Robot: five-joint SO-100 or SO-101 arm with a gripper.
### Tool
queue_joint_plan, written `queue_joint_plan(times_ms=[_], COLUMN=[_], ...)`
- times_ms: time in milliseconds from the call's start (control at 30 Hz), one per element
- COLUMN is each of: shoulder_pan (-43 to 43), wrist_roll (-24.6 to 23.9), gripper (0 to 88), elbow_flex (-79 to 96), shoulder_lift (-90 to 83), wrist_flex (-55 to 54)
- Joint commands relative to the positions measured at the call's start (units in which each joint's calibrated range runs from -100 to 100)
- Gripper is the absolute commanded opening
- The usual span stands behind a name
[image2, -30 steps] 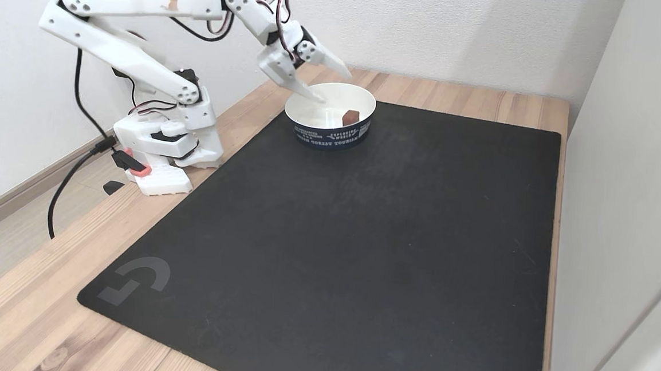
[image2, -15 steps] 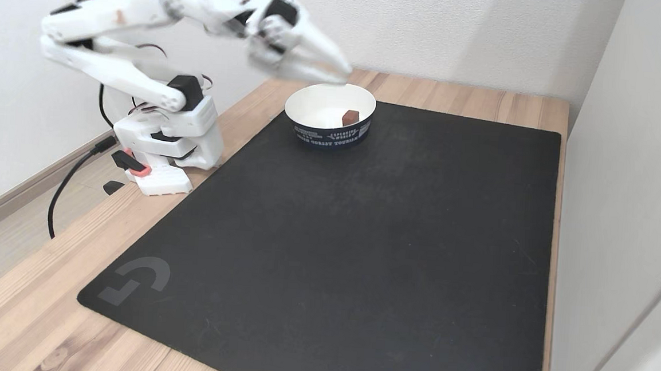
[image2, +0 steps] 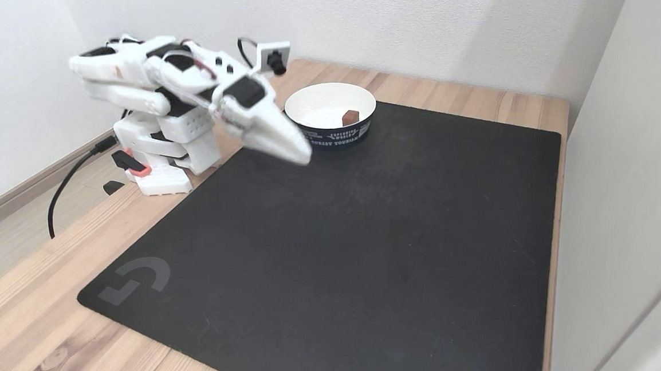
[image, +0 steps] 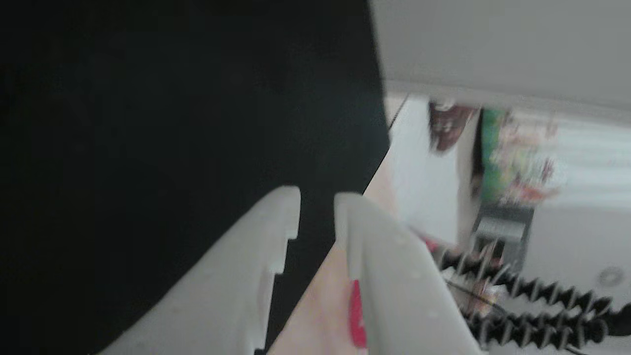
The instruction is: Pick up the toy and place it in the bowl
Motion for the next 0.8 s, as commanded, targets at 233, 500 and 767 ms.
queue_joint_plan(times_ms=[233, 500, 767], shoulder_pan=[0.11, 0.11, 0.02], wrist_roll=[0.36, 5.27, 5.16], gripper=[2.2, 2.3, 2.5], elbow_flex=[2.95, 2.95, 2.95], shoulder_lift=[-8.66, -8.83, -8.83], wrist_flex=[13.10, 19.96, 19.87])
